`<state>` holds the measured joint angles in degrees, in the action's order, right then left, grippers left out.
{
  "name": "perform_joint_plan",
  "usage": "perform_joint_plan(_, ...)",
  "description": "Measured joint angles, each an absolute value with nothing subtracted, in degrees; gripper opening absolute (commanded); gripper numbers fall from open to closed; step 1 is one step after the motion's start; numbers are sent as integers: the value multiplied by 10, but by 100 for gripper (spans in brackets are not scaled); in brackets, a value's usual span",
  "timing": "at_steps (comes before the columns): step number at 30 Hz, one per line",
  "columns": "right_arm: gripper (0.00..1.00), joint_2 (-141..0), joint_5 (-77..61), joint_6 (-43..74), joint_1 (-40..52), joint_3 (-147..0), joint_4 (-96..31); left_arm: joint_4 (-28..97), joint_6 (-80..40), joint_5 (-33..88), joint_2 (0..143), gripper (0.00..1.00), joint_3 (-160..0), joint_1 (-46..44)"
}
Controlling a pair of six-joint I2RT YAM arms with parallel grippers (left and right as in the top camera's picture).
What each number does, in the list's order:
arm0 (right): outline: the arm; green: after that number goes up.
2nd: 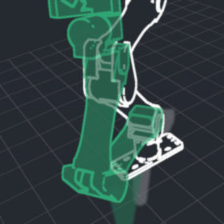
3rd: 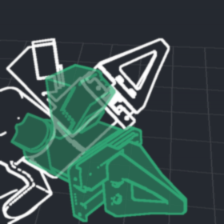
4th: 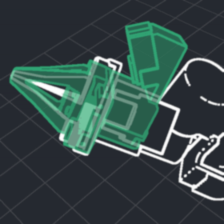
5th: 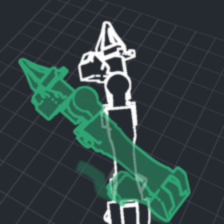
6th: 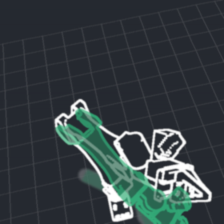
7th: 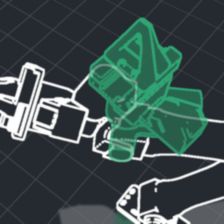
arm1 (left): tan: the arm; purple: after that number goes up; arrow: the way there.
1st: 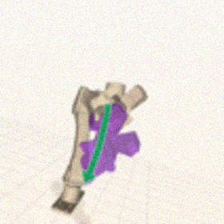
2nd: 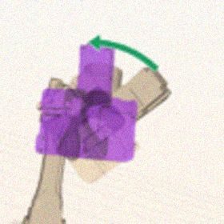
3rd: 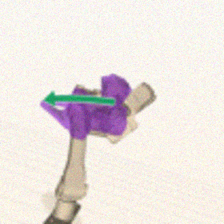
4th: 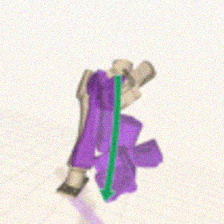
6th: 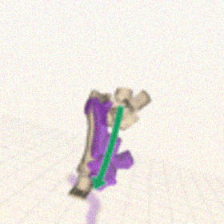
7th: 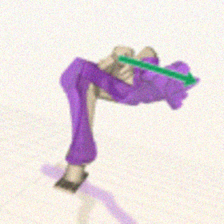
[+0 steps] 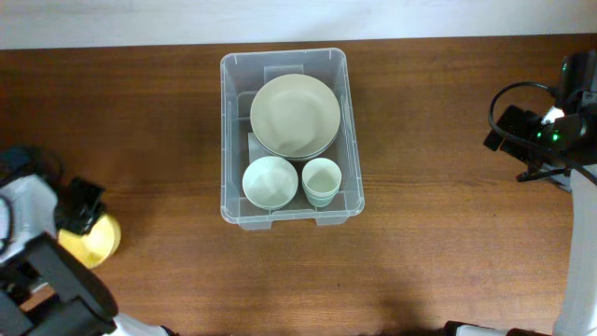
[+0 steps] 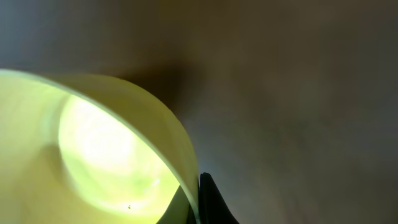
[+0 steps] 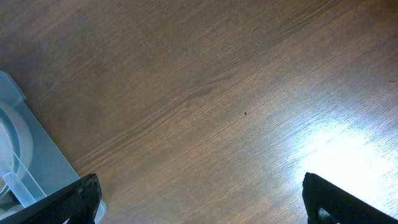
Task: Pack container
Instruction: 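Move the left gripper to the yellow bowl and grasp its rim, then carry the yellow bowl into the container and drop it onto the white bowl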
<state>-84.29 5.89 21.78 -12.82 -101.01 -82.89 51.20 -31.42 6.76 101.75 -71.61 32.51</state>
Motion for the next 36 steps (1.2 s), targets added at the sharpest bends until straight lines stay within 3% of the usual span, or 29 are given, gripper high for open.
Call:
perform_joint_plan(6,99,-843,59,218,-128,-1010,-829,520,-308,60,940,0,-776,165)
perform_joint_plan(14,99,-843,59,218,-128,-1010,-829,538,-296,-45,898,1,-880,-148)
perform_joint_plan(18,99,-843,59,218,-128,-1010,-829,533,-282,-63,902,1,-880,-234)
perform_joint_plan(23,99,-843,59,218,-128,-1010,-829,534,-232,-71,953,1,-880,-302)
perform_joint_plan(31,99,-843,59,218,-128,-1010,-829,561,-207,-47,1031,2,-880,-331)
perform_joint_plan(34,99,-843,59,218,-128,-1010,-829,574,-210,-29,1041,4,-880,-331)
perform_joint_plan(36,99,-843,59,218,-128,-1010,-829,590,-221,-23,1046,12,-880,-331)
